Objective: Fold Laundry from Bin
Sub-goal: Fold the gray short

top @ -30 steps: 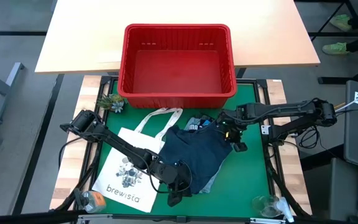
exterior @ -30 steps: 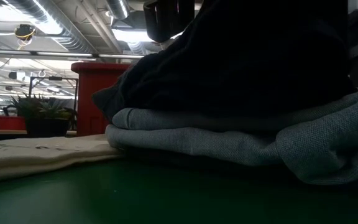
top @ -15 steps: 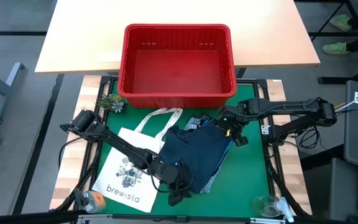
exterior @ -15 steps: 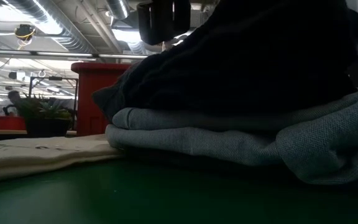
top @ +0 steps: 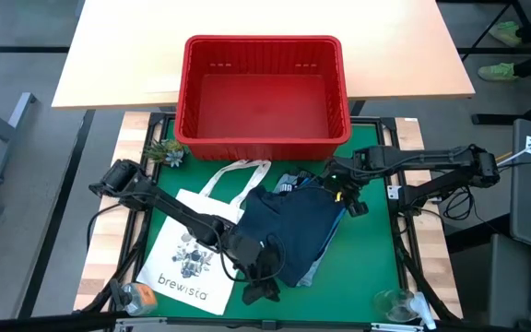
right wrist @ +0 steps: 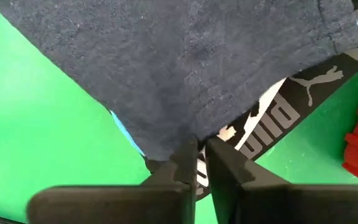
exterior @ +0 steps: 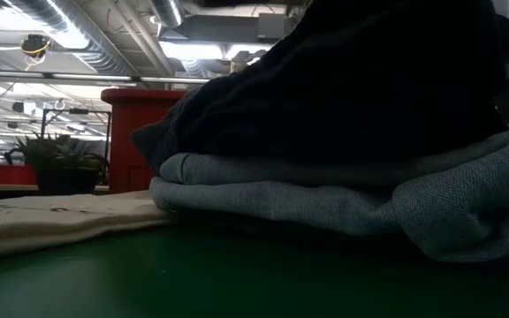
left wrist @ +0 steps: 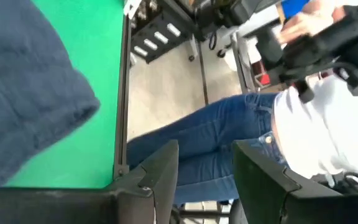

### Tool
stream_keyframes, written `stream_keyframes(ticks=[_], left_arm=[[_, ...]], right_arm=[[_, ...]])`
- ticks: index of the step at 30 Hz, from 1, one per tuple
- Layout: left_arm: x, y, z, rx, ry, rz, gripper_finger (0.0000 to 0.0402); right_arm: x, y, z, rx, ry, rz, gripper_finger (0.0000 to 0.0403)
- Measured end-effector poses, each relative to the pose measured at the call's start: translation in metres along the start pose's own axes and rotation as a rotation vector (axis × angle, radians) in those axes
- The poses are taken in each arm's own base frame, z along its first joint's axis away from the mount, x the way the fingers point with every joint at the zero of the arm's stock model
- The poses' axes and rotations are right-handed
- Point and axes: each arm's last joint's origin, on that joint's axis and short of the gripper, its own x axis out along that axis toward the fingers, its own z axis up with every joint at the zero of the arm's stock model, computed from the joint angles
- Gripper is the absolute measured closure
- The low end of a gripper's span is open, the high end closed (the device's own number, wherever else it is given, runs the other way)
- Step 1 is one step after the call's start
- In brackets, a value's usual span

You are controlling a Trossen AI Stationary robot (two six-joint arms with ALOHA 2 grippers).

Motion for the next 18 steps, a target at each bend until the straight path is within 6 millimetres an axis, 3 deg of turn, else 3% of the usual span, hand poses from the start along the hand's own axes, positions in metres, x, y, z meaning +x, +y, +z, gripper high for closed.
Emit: stream_keyframes(ticks=[8,13,18], left_arm=[[-0.033,-0.015,0.008,-0.01,-0.02,0.083,0.0257],[-0.069,-0.019,0.001,-0.021,-0.023,0.347,0.0257],[-0.109,-0.015,-0.006,-0.058,-0.015,0.622,0.0257]], right_arm=[[0.0,0.0,-0.001,0.002,0.006,0.002,0.0296],[0.0,0.001,-0.002,0.003,0.018,0.006,0.0261],[0.0,0.001,-0.002,0.003,0.019,0.007,0.0254]])
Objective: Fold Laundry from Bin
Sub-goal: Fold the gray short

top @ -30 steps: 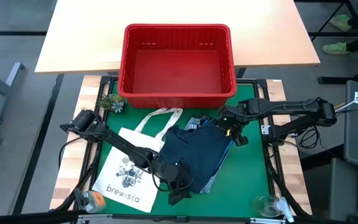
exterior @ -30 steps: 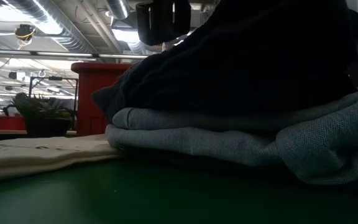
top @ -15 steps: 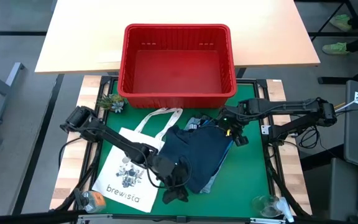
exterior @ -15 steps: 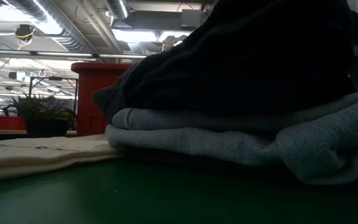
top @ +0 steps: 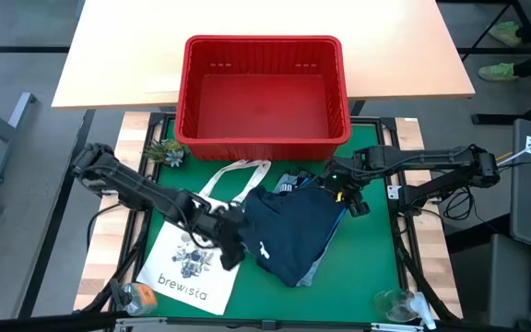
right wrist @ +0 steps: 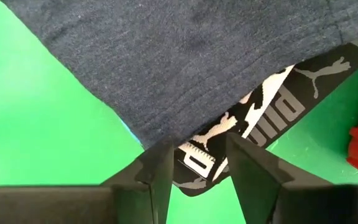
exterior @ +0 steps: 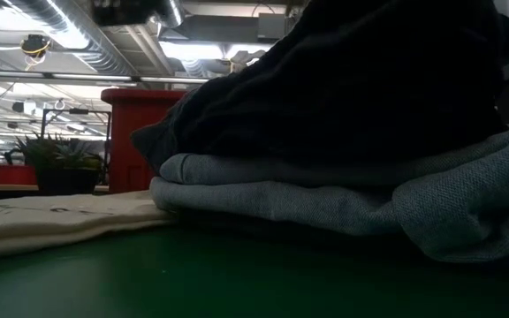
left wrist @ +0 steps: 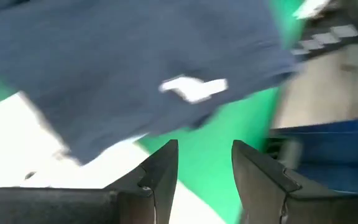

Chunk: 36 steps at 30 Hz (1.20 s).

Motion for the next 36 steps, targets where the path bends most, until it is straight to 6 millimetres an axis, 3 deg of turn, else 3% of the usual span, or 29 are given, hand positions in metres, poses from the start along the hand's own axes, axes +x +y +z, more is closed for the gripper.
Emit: stream_keyframes(ticks=[9,18,23,27,31,36], left_arm=[[-0.014,0.042,0.0,-0.071,0.205,0.267,0.0257],[-0.013,0.077,0.028,0.052,0.292,0.255,0.0257],[0.002,0.123,0.034,0.027,0.377,0.249,0.0257],[0.029,0.159,0.032,-0.071,0.347,0.099,0.0257],[0.049,0.182,0.031,-0.183,0.218,-0.048,0.0257],[0.058,0.201,0.029,-0.336,0.082,-0.035,0.0257]], right_arm=[[0.0,0.0,0.0,0.001,0.002,0.009,0.0253],[0.0,0.001,-0.001,0.002,0.011,0.013,0.0253],[0.0,0.001,-0.001,0.002,0.011,0.013,0.0253],[0.0,0.001,-0.001,0.002,0.011,0.013,0.0253],[0.0,0.001,-0.001,0.001,0.011,0.013,0.0253],[0.0,0.001,-0.001,0.001,0.008,0.012,0.0253]])
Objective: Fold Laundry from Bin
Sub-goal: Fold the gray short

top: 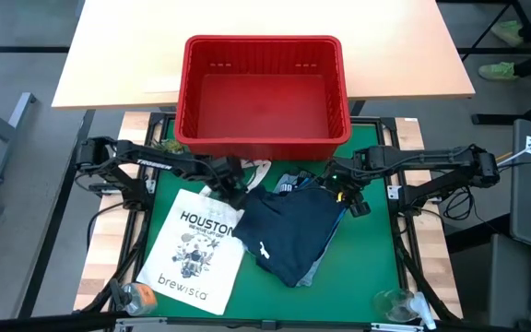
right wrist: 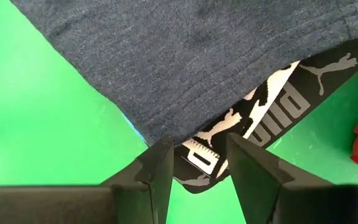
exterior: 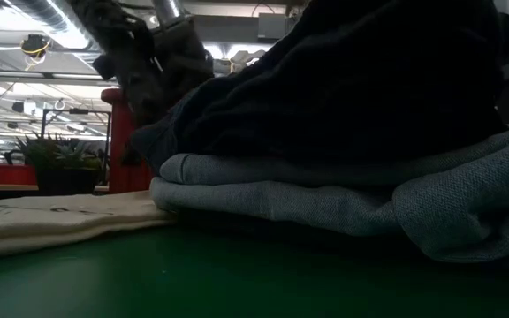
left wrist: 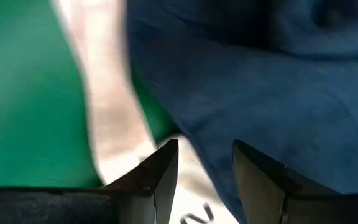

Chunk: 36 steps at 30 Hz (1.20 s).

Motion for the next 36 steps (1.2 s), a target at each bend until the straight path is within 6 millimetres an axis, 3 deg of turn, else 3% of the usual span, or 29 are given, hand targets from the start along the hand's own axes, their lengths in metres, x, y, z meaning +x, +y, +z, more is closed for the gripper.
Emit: stream_keyframes(ticks=[6,13,19,24,29,36], left_arm=[[0.004,0.009,-0.002,-0.065,-0.105,0.108,0.0257],[0.008,0.002,-0.009,-0.128,-0.201,0.179,0.0257],[0.016,-0.007,-0.022,-0.154,-0.177,0.169,0.0257],[0.036,-0.013,-0.028,-0.163,-0.172,0.131,0.0257],[0.049,-0.013,-0.026,-0.182,-0.187,0.101,0.0257],[0.05,-0.007,-0.021,-0.198,-0.189,0.119,0.0258]], right_arm=[[0.0,0.0,0.0,0.0,-0.001,0.0,0.0253],[0.0,-0.001,0.002,0.007,-0.024,-0.009,0.0253],[0.0,-0.002,0.005,0.006,-0.056,-0.021,0.0253],[0.0,-0.002,0.005,0.003,-0.056,-0.021,0.0253],[0.0,-0.002,0.005,0.003,-0.055,-0.021,0.0253],[0.0,-0.002,0.005,0.003,-0.055,-0.021,0.0253]])
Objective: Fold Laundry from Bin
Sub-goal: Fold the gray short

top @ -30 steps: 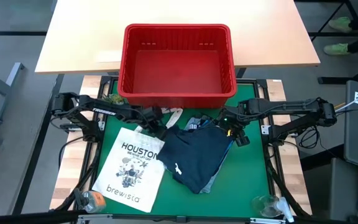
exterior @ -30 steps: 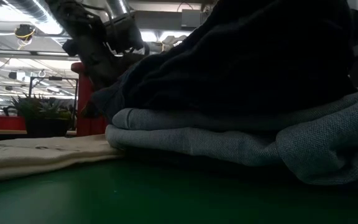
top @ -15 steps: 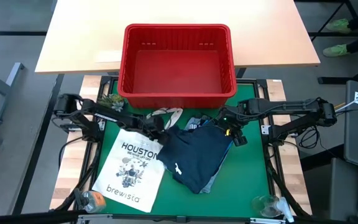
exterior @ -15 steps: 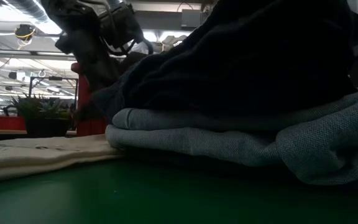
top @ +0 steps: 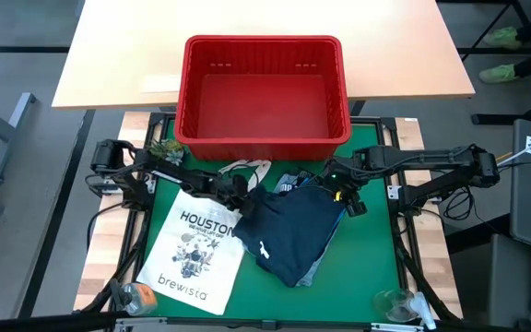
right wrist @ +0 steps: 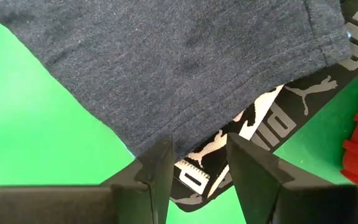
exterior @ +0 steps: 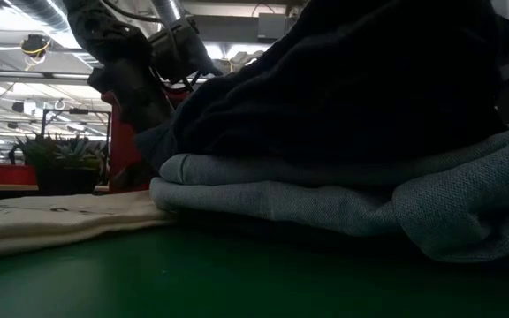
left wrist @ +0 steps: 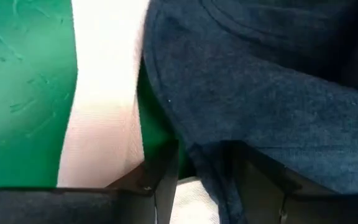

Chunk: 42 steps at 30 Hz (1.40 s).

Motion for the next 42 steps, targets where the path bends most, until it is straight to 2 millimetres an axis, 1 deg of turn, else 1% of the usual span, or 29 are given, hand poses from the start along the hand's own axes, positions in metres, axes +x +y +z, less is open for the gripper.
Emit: stream_keyframes(ticks=[2,4,10,11,14,17,21,26,30,33,36,42], left_arm=[[0.0,0.0,0.001,0.007,0.009,-0.011,0.0268],[0.0,-0.001,0.002,0.006,0.028,-0.039,0.0288],[-0.001,-0.007,0.006,-0.003,0.057,-0.129,0.0383],[-0.001,-0.009,0.007,-0.001,0.057,-0.153,0.0391],[-0.003,-0.015,0.008,0.01,0.066,-0.229,0.0392],[-0.009,-0.021,0.012,0.016,0.052,-0.292,0.0396],[-0.026,-0.029,0.019,0.022,0.014,-0.381,0.0397],[-0.049,-0.044,0.027,0.04,-0.069,-0.538,0.0399],[-0.059,-0.055,0.03,0.021,-0.114,-0.666,0.0399],[-0.063,-0.063,0.027,-0.002,-0.143,-0.731,0.0399],[-0.064,-0.068,0.019,-0.023,-0.16,-0.728,0.0399],[-0.07,-0.091,0.007,-0.015,-0.213,-0.757,0.0399]], right_arm=[[0.0,0.0,0.0,0.0,0.0,0.0,0.0253],[0.0,0.0,0.0,0.0,0.0,0.0,0.0253],[0.0,0.0,0.0,0.0,0.0,0.0,0.0253],[0.0,0.0,0.0,0.0,0.0,0.0,0.0253],[0.0,0.0,0.0,-0.001,0.0,0.0,0.0253],[0.0,0.0,0.0,-0.001,0.001,0.0,0.0253],[0.0,0.0,0.0,-0.001,0.001,0.0,0.0253],[0.0,0.0,0.0,-0.001,-0.001,0.0,0.0253],[0.0,0.0,0.0,-0.001,-0.005,-0.002,0.0253],[0.0,-0.001,0.003,-0.004,-0.026,-0.01,0.0253],[0.0,-0.003,0.006,-0.007,-0.059,-0.033,0.0253],[-0.002,-0.006,0.016,0.001,-0.16,-0.076,0.0253]])
